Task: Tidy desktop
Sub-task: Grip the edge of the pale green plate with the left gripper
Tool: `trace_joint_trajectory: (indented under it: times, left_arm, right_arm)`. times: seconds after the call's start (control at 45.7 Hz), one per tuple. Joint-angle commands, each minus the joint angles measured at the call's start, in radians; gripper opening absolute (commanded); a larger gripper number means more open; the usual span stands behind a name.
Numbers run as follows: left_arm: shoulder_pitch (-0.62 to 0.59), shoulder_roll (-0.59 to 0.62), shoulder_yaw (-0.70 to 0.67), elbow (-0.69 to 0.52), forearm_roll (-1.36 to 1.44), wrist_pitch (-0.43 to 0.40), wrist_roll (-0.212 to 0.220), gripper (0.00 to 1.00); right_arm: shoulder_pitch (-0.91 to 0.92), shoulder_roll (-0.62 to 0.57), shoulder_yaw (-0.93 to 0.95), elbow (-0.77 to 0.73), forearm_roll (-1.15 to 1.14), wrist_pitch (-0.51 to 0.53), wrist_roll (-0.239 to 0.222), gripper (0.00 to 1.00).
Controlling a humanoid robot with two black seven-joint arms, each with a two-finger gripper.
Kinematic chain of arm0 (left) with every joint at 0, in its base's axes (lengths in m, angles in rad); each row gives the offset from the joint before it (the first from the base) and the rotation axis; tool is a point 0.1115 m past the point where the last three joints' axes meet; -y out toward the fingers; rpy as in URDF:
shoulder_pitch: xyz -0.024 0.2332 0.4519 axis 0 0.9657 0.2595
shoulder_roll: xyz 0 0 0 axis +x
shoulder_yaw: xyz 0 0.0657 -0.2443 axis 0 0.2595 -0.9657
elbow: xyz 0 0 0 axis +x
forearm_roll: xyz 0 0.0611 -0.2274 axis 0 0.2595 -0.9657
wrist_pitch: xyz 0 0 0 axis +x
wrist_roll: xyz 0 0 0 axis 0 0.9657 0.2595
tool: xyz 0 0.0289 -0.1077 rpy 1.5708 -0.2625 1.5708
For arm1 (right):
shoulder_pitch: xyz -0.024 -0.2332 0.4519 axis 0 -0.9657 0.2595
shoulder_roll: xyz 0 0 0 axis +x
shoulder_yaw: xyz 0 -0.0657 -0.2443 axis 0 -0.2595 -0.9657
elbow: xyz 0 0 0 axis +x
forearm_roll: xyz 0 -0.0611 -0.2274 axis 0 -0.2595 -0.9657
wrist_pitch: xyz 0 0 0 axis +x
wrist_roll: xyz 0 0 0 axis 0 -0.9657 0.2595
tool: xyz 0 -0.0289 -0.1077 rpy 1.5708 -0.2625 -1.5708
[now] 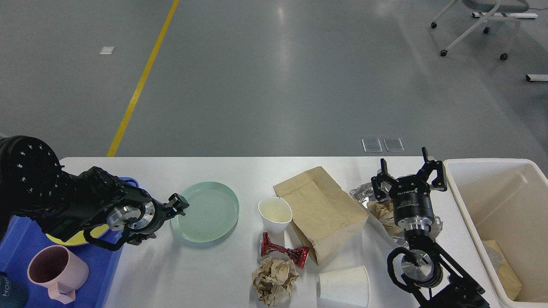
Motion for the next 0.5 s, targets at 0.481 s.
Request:
trace_joint_trajectory:
  times: [0.481]
  left_arm:
    - [0.097,-0.03,-0.016,0.128,0.068,0.02,-0.015,0.63]
  right_arm:
    - [0.0,0.0,0.0,0.0,0.0,0.0,0.0,1.0]
